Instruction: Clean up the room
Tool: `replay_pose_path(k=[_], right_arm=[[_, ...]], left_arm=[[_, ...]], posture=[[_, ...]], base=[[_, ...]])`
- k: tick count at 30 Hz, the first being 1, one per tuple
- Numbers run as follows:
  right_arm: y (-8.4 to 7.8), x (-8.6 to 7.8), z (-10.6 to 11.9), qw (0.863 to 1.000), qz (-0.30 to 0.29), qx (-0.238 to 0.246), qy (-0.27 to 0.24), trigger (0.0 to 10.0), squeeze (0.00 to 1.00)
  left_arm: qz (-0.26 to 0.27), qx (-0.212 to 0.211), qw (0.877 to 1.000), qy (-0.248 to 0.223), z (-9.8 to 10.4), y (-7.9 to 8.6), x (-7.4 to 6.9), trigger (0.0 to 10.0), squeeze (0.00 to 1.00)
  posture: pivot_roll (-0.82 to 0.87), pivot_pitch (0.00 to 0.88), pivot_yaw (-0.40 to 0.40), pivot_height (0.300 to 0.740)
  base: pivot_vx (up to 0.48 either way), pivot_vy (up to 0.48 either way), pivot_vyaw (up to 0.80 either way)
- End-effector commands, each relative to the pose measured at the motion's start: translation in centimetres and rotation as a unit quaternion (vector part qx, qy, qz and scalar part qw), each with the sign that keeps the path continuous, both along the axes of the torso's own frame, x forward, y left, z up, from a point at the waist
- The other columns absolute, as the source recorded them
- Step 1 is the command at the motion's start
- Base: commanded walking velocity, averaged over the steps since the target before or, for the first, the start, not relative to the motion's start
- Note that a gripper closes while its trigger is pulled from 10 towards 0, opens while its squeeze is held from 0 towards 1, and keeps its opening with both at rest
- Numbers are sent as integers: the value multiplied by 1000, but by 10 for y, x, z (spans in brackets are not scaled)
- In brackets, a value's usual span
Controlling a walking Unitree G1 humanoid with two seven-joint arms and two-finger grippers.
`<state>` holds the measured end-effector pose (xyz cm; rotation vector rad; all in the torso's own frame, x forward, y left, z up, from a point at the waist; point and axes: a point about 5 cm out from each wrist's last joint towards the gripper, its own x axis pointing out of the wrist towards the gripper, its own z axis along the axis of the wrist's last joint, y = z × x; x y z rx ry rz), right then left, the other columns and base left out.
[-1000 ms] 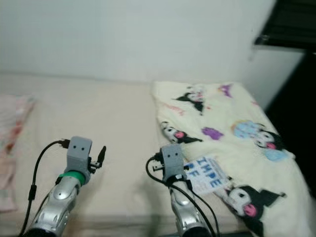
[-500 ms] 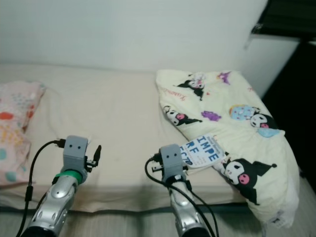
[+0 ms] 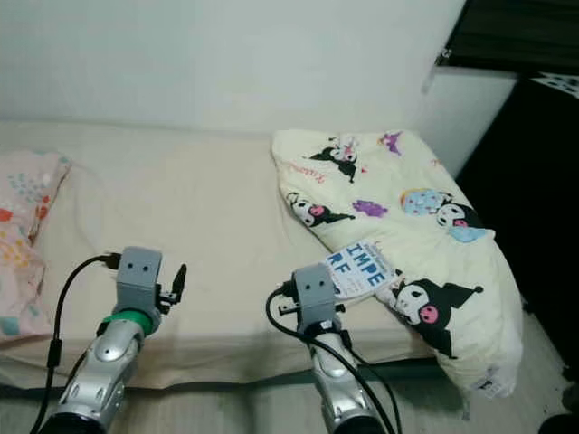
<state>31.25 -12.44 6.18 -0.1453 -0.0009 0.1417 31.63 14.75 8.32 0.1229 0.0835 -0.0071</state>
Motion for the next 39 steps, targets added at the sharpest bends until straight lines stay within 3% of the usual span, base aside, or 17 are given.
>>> replay_pose_path(k=[1,39], right_arm=[[-5,-3,-5,1000,-6,-3,11,10000,0],[-4,-2,-6,1000,-5,-2,14,10000,0]], left_arm=[[1,-9,1000,18,-8,-2,-3,10000,0],[9,-11,1000,18,-7,-1,-2,10000,0]], posture=[[-14,40,-5,740],[-11,49,-7,740]], base=[[0,-371,0],[0,-339,0]])
